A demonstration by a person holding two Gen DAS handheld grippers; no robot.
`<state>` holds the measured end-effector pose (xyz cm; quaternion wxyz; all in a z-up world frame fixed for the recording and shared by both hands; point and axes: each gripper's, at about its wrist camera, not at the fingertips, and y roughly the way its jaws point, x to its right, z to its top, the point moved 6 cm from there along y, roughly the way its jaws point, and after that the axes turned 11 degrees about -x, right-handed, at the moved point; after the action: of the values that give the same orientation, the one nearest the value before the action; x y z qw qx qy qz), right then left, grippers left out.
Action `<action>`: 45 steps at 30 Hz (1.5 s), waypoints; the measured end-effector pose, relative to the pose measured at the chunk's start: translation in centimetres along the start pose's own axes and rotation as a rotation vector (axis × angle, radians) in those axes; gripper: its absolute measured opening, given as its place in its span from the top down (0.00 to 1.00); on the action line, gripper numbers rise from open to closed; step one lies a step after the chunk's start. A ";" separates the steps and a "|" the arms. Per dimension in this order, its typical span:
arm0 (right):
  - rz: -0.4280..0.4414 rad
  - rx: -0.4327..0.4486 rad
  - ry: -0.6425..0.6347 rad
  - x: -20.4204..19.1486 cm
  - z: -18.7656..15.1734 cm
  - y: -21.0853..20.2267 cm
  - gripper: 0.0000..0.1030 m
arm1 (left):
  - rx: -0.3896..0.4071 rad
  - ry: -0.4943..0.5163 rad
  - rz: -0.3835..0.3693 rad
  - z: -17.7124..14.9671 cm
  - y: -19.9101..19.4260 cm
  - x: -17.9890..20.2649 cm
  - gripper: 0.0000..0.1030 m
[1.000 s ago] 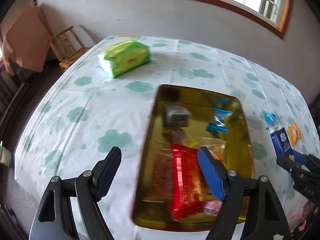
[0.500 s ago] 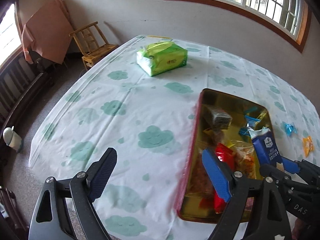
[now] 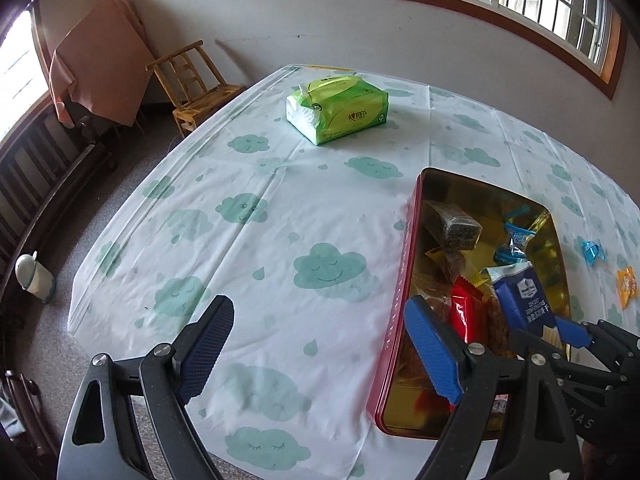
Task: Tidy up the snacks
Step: 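Carry the soda cracker pack into the tin and open the right tool, then grasp the orange snack bag with the right tool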
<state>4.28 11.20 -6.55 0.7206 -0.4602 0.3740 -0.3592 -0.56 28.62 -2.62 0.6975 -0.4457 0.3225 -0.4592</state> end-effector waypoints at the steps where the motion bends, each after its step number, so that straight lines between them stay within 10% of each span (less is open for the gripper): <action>1: -0.001 -0.002 -0.002 -0.1 0.0 0.1 0.51 | 0.000 0.002 0.001 0.0 0.0 0.0 0.17; 31: -0.019 0.035 -0.093 -0.5 -0.8 -1.4 0.47 | 0.002 0.046 -0.020 -0.1 -0.7 2.5 0.17; 45: -0.243 0.179 0.319 23.0 -3.8 -8.2 0.45 | 0.016 0.191 -0.096 1.0 -1.2 11.6 0.17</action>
<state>10.23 -12.75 -4.83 0.6418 -0.3735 0.3915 -0.5434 4.15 17.92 -1.63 0.6442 -0.4094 0.3620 -0.5351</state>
